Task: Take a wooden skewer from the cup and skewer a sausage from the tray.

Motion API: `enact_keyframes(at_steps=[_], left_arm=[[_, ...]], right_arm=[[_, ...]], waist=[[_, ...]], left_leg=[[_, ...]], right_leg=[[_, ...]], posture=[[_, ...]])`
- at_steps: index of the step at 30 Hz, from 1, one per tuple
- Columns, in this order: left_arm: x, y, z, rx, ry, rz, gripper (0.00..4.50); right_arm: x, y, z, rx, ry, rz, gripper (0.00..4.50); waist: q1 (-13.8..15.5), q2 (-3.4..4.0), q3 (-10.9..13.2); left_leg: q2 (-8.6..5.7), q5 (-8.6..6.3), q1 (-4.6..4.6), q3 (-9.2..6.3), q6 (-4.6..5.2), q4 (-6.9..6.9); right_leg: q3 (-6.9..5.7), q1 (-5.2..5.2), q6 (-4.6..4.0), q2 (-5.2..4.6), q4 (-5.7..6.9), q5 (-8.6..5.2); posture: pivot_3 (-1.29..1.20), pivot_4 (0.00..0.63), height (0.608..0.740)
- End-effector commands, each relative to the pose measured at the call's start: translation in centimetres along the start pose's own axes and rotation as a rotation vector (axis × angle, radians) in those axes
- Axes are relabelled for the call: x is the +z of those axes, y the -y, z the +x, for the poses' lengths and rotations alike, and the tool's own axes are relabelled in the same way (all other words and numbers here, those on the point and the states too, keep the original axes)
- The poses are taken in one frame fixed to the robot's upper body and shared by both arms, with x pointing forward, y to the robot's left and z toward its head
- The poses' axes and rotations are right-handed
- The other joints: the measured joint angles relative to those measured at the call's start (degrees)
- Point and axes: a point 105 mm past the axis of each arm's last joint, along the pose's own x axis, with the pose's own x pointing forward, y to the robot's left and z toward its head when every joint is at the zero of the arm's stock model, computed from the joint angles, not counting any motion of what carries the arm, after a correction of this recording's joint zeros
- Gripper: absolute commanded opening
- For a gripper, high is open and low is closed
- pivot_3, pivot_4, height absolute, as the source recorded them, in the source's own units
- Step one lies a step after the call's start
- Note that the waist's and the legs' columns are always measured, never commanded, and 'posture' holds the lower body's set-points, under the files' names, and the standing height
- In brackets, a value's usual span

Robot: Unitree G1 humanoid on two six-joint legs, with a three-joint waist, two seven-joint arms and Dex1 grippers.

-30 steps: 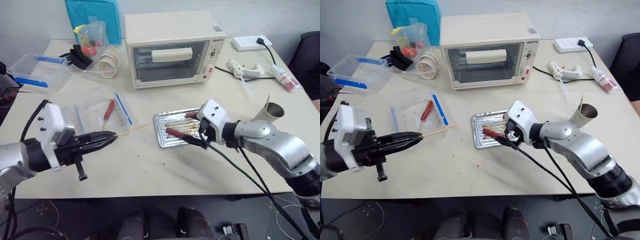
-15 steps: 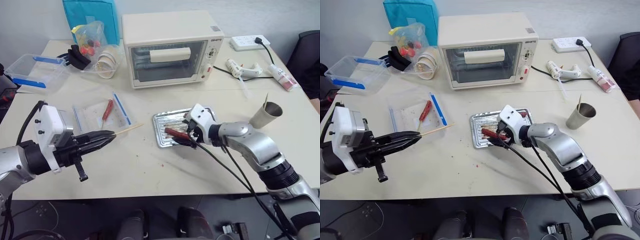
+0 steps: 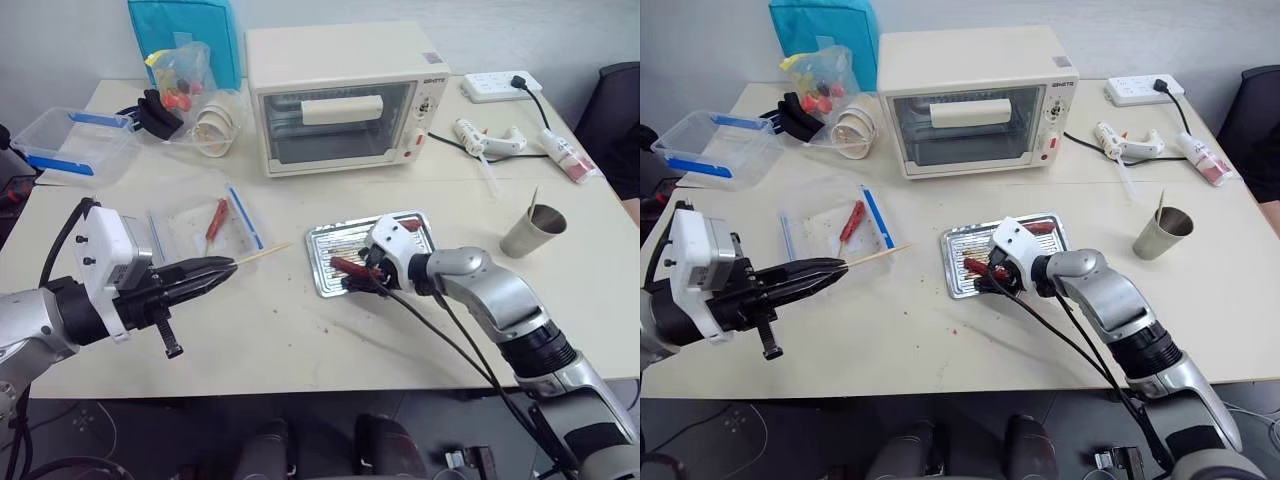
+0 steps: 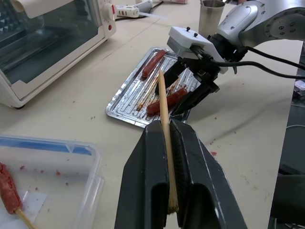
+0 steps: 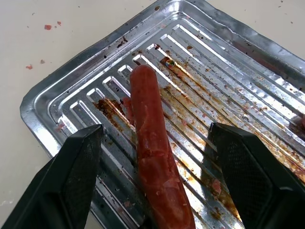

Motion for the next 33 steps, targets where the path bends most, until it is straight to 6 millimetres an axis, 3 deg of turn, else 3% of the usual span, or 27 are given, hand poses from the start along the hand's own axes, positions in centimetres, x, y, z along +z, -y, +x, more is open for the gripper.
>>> enact_keyframes(at_steps=[1,7,17,21,25,31,33], left_arm=[[0.7,0.1,-0.1,-0.009,0.013,0.04,0.0],[0.7,0.1,-0.1,-0.009,0.014,0.042,0.0],[0.6,-0.1,0.1,-0.019,0.017,0.045,0.0],[0.6,-0.3,0.3,-0.026,0.019,0.049,0.0],[0.7,-0.5,0.5,-0.033,0.023,0.053,0.0],[0.6,-0.3,0.6,-0.091,0.04,-0.004,0.0],[0.7,-0.2,0.7,-0.142,0.037,-0.025,0.0]], right_arm=[[0.2,0.1,0.0,0.004,0.0,-0.009,3.05],[0.3,0.1,0.0,0.002,0.0,-0.015,1.08],[0.7,0.0,-0.5,0.016,0.003,-0.021,1.08],[1.0,0.4,-0.8,0.003,0.006,-0.013,0.31],[1.0,0.5,-1.0,0.0,0.003,-0.019,0.31],[3.9,0.2,-4.5,0.104,0.093,-0.117,0.31],[5.2,-0.4,-7.1,0.237,0.143,-0.247,0.31]], waist=[[0.0,0.0,0.0],[0.0,0.0,0.0],[0.0,-0.01,0.0],[0.0,-0.01,0.0],[0.0,-0.01,0.0],[0.1,-0.01,0.0],[0.2,0.0,0.0]], left_leg=[[0.0,0.0,0.0,0.0,0.0,0.0],[0.0,0.0,0.0,0.01,0.0,0.0],[-0.01,0.0,0.02,0.01,0.0,0.0],[-0.01,0.0,0.02,0.01,0.0,0.0],[-0.02,0.0,0.02,0.02,0.0,0.0],[-0.03,0.0,0.0,0.01,0.0,0.0],[-0.02,0.0,0.01,0.01,0.0,0.0]], right_leg=[[0.0,0.0,0.0,0.0,0.0,0.0],[0.0,0.01,0.0,0.0,0.01,0.0],[0.01,0.01,0.0,0.0,0.02,0.0],[0.01,0.01,0.0,0.0,0.03,0.0],[0.01,0.01,0.0,0.0,0.03,0.0],[0.0,0.0,0.0,-0.01,0.03,0.0],[-0.01,0.0,0.0,0.0,0.02,0.0]], posture=[[0.0,0.15,0.74],[0.0,0.15,0.74],[0.0,0.15,0.74],[0.0,0.15,0.74],[0.0,0.15,0.74],[0.0,0.15,0.74],[0.0,0.15,0.74]])
